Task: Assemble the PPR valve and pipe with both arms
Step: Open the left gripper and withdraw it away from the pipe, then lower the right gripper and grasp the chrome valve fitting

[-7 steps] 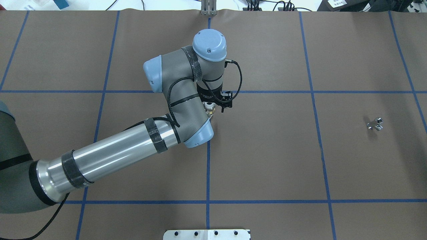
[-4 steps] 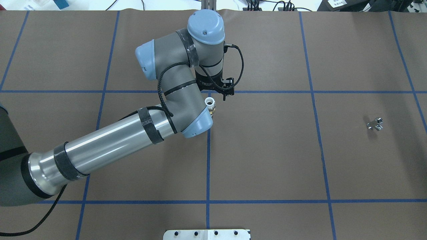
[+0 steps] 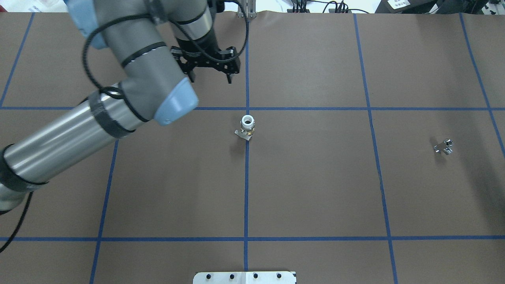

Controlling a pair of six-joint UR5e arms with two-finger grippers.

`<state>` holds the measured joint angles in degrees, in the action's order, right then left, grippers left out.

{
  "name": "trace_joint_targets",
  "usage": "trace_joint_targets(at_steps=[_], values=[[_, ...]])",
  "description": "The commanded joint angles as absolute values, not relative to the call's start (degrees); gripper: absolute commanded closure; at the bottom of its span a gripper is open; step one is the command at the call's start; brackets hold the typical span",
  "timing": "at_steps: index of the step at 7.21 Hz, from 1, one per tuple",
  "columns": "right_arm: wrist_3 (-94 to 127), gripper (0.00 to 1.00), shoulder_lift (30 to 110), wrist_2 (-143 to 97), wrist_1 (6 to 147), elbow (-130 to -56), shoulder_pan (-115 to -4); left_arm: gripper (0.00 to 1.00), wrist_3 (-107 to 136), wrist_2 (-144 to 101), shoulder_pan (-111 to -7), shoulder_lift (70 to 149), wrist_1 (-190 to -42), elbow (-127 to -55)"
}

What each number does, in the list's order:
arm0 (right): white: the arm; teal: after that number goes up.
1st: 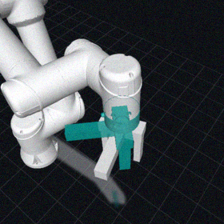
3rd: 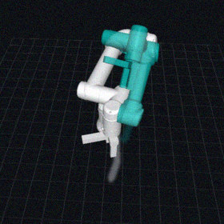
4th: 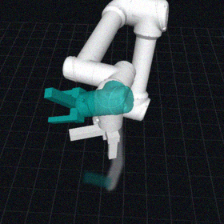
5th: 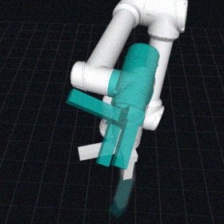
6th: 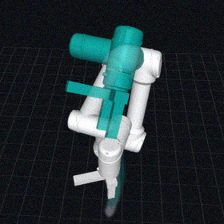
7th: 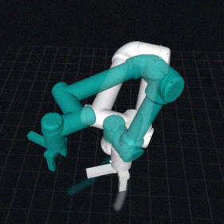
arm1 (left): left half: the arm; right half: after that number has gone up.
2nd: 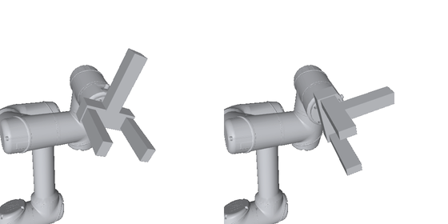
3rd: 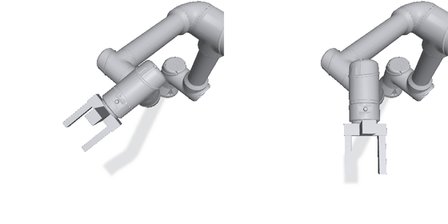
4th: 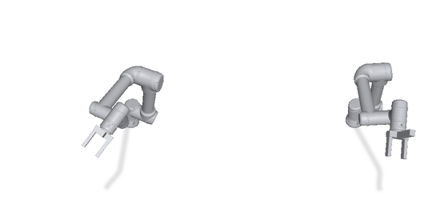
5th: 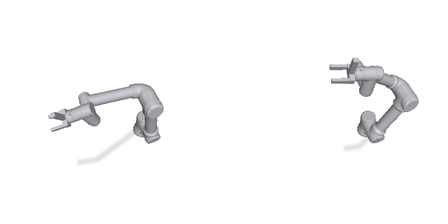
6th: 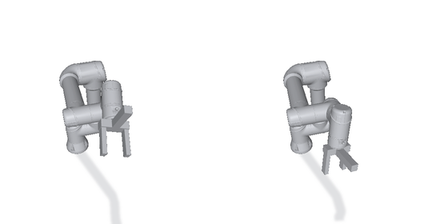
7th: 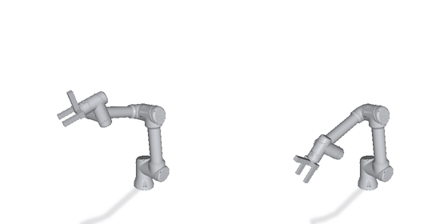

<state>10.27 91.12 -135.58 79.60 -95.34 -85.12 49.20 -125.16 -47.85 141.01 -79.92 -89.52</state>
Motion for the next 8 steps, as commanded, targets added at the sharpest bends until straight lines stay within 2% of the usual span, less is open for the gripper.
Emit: trace_joint_targets(at_steps=[1,6,8], values=[[16.26,0.01,92.02,-128.97,74.97,-98.42,-76.85,0.0,41.16,-125.95,-52.54,130.03,-79.19,-99.2],[13.47,0.01,93.16,-129.2,74.97,-102.39,-62.69,0.0,40.34,-125.86,-53.0,128.67,-76.46,-102.74],[8.46,0.01,93.08,-128.41,74.88,-102.39,-61.18,0.0,40.34,-125.86,-53.0,128.76,-76.46,-102.74]])
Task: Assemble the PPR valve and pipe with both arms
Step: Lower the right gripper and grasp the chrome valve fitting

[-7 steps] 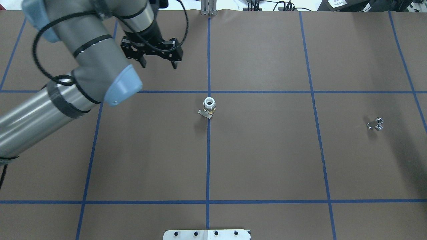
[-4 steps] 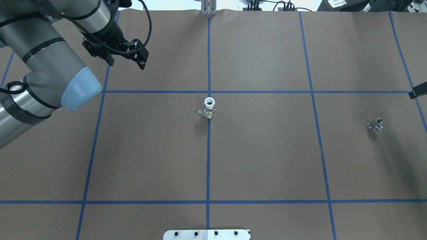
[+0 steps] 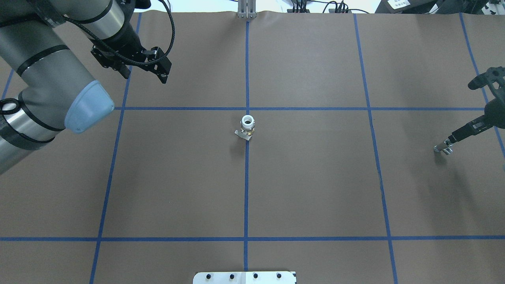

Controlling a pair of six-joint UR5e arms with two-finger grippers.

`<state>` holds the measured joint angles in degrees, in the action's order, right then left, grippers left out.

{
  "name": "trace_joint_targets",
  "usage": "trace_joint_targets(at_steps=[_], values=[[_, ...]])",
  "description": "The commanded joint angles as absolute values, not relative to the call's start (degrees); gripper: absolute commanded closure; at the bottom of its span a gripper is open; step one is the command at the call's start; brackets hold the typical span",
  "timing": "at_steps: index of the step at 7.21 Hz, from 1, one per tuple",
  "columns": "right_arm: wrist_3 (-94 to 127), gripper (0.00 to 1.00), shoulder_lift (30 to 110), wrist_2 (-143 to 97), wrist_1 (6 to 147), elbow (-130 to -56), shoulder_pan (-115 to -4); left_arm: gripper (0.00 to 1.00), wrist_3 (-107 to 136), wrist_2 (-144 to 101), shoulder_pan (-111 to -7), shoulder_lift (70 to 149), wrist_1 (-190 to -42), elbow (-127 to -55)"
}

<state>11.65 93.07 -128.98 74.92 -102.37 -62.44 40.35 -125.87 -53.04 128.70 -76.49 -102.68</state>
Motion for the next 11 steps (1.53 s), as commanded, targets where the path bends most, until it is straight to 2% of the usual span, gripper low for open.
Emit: trace_joint_targets(at_steps=[1,10,11], values=[[7.57,0.01,93.08,-127.8,74.88,-101.96,-60.82,0.0,40.34,-125.86,-53.0,128.76,-76.46,-102.66],[4.75,0.03,90.97,-126.65,74.71,-97.65,-57.83,0.0,41.13,-125.86,-52.56,129.29,-76.46,-102.04],[4.83,0.09,90.97,-126.74,74.71,-97.21,-57.83,0.0,41.22,-125.86,-52.56,129.2,-76.46,-102.04]])
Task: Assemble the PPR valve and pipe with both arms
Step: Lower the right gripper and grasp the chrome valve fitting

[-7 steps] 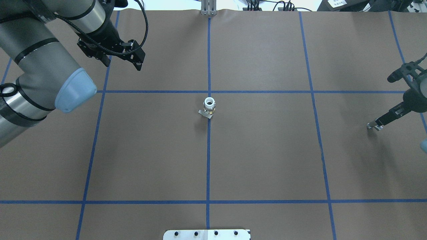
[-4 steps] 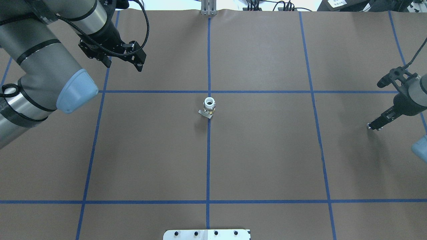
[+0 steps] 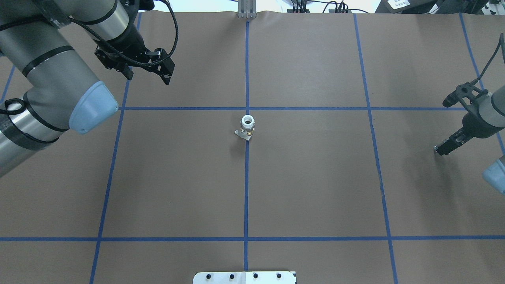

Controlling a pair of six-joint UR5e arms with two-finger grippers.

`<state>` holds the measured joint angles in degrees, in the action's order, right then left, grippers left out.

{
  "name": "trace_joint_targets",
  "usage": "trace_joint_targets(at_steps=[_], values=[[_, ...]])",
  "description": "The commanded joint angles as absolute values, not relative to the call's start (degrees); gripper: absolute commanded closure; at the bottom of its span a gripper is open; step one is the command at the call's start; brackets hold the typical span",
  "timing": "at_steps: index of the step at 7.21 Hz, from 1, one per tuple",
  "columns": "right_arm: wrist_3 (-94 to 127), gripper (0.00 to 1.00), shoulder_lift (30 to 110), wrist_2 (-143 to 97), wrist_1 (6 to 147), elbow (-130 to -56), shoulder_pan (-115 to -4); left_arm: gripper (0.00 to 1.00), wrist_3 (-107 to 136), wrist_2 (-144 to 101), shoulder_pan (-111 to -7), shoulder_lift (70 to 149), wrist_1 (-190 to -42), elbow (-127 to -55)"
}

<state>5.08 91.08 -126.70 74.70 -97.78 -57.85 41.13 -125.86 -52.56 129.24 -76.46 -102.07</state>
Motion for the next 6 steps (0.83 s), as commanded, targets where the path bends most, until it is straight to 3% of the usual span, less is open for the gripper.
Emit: trace_joint_targets(at_steps=[1,3,5,6], values=[[4.83,0.17,89.75,-126.91,74.79,-96.16,-57.83,0.0,41.13,-125.86,-52.47,129.2,-76.46,-101.95],[4.83,0.28,89.04,-127.35,74.88,-95.36,-57.83,0.0,41.13,-125.86,-52.56,129.29,-76.46,-101.95],[4.75,0.49,88.95,-127.44,74.88,-95.36,-57.83,0.0,41.13,-125.86,-52.47,129.29,-76.46,-101.95],[4.75,0.49,88.95,-127.44,74.88,-95.36,-57.83,0.0,41.13,-125.86,-52.47,129.29,-76.46,-101.87]])
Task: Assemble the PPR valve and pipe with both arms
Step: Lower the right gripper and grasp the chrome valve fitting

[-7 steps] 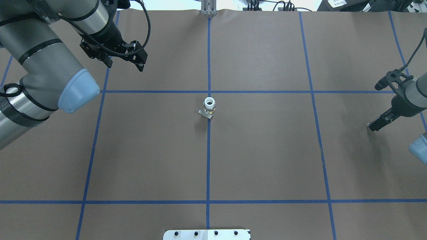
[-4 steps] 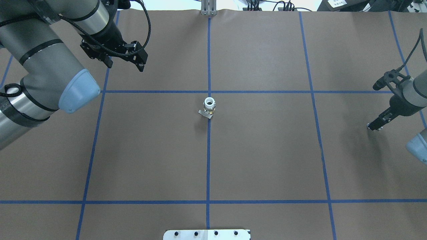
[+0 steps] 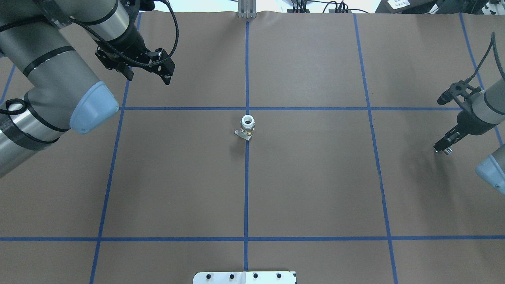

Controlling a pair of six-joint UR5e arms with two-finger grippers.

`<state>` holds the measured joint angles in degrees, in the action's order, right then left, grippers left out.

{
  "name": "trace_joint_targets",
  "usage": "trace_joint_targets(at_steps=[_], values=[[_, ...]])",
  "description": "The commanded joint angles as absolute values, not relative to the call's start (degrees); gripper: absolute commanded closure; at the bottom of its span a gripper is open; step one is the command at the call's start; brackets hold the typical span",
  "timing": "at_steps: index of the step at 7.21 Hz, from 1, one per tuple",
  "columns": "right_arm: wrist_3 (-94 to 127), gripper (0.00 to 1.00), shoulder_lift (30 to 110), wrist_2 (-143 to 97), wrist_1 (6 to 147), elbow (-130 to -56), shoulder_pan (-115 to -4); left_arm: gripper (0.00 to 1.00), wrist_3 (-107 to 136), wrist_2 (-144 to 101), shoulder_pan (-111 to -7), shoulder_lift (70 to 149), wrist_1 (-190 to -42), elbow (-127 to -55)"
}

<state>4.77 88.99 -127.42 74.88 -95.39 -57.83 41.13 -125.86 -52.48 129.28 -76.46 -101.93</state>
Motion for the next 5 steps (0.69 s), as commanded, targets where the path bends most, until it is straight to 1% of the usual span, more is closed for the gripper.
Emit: trace_joint_targets(at_steps=[1,5], values=[[4.75,0.49,89.03,-127.44,74.88,-95.36,-57.92,0.0,41.13,-125.86,-52.47,129.29,-76.46,-101.87],[4.48,0.49,88.95,-127.35,74.88,-94.84,-57.92,0.0,41.22,-125.77,-52.38,129.29,-76.46,-101.86]])
